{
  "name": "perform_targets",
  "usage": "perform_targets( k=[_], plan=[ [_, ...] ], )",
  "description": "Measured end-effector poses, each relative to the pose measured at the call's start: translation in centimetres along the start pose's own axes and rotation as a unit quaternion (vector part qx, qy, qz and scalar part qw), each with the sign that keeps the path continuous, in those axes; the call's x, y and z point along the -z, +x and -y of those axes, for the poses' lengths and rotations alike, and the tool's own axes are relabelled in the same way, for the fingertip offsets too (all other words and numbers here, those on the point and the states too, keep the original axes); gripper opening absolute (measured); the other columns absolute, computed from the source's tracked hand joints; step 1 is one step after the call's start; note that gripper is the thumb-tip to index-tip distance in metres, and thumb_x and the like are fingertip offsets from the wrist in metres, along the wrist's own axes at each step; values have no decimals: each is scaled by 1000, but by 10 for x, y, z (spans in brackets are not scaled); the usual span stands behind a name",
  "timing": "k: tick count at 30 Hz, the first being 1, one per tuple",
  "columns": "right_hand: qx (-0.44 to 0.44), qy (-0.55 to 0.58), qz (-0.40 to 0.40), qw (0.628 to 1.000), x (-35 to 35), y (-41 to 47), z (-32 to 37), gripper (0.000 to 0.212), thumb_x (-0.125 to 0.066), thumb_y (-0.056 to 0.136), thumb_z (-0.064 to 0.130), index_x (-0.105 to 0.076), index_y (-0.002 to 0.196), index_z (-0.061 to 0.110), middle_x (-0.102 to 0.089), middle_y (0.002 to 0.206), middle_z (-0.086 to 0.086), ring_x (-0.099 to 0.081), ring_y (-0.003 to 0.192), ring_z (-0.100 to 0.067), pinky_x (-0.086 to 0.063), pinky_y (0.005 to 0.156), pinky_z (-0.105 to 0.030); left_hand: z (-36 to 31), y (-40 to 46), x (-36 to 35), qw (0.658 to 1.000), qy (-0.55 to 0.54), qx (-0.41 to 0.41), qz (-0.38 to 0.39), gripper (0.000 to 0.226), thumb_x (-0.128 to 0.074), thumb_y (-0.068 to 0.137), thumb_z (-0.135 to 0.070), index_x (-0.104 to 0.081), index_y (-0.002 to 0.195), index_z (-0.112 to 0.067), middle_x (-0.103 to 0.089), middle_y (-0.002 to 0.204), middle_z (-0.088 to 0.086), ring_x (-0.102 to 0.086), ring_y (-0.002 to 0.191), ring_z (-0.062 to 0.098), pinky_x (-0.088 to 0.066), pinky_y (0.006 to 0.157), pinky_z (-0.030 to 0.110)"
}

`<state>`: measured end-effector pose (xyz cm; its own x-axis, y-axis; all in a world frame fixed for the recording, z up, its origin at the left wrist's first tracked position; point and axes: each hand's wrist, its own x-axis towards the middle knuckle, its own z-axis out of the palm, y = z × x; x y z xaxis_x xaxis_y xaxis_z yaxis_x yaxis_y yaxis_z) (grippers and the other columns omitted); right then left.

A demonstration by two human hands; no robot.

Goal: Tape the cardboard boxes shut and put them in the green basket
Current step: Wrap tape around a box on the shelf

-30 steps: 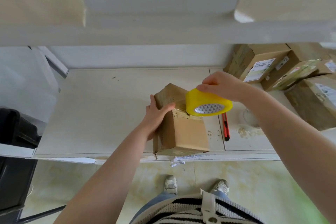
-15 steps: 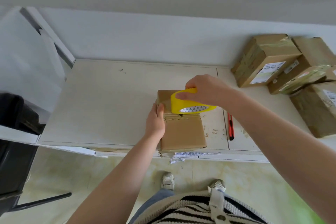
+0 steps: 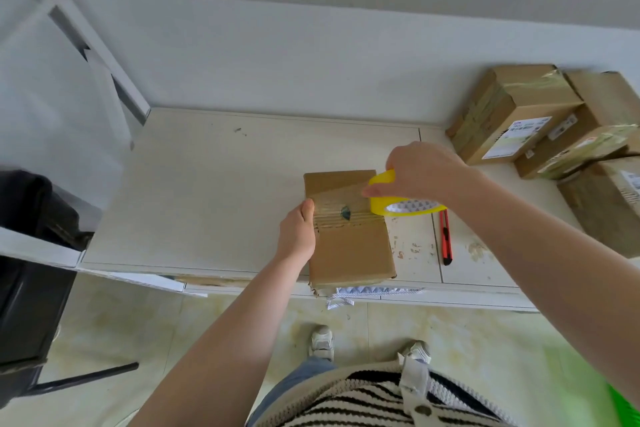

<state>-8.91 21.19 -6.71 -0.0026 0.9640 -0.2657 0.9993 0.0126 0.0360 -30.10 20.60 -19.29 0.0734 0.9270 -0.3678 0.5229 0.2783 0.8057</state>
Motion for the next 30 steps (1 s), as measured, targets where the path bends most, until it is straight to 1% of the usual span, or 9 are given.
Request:
perform_targets(
  k=[4,7,11,16,21,23,25,27,30],
  plan=[
    [-74,57,43,995,-18,-2,-16,87,-50,61,92,-65,104,17,-64,90,2,-57,80,-19,-32,53,-27,1,3,-2,1000,15,-17,8,53,-27,107,-35,-59,109,7,-64,113,25,-57,110,41,-40,81,36],
    [-87,71,56,992,-21,8,-21,83,-53,59,91,-64,90,15,-61,78,4,-57,71,-14,-36,55,-28,3,5,-2,999,28,-14,13,47,-27,107,-37,-65,113,-9,-68,110,9,-57,116,34,-36,83,29],
    [-106,65,88,988,-34,16,-26,78,-54,56,93,-57,84,21,-58,76,5,-51,65,-10,-32,52,-26,4,5,1,999,41,-4,25,45,-25,106,-41,-63,94,-22,-56,89,-10,-52,94,20,-35,75,26],
    [-120,98,111,982,-65,18,-31,88,-53,56,93,-67,93,15,-66,79,2,-54,65,-10,-32,52,-26,3,6,2,998,61,-13,24,56,-24,106,-41,-62,112,-1,-67,112,14,-59,109,34,-39,78,33],
    [-123,155,111,974,-78,21,-37,92,-53,50,95,-70,89,13,-69,75,0,-59,64,-11,-39,55,-27,2,8,10,986,147,-66,38,49,-22,106,-39,-34,63,-22,-39,59,-2,-45,68,27,-30,55,33],
    [-124,162,105,973,-82,20,-37,92,-54,52,94,-69,95,14,-68,80,1,-56,66,-10,-39,58,-28,-5,11,15,974,212,-70,46,50,-17,106,-43,-47,73,-20,-51,68,-1,-55,78,29,-38,63,34],
    [-125,161,101,974,-84,20,-36,91,-54,55,93,-68,100,15,-67,83,2,-53,68,-10,-38,59,-29,-11,14,15,941,331,-73,26,52,-13,105,-42,-55,120,-15,-62,115,10,-56,116,33,-43,94,42],
    [-125,158,100,974,-84,20,-35,89,-54,57,92,-68,100,15,-67,85,1,-54,69,-12,-38,61,-30,-21,17,8,897,429,-105,-23,53,-18,107,-33,-16,154,-10,-19,160,19,-21,147,33,-16,120,44],
    [-124,150,103,975,-83,20,-34,89,-54,59,91,-67,100,13,-64,81,3,-56,73,-14,-39,62,-30,-40,13,-19,873,431,-220,-51,63,-26,105,-28,6,155,-9,14,162,15,10,151,31,6,121,45]
  ],
)
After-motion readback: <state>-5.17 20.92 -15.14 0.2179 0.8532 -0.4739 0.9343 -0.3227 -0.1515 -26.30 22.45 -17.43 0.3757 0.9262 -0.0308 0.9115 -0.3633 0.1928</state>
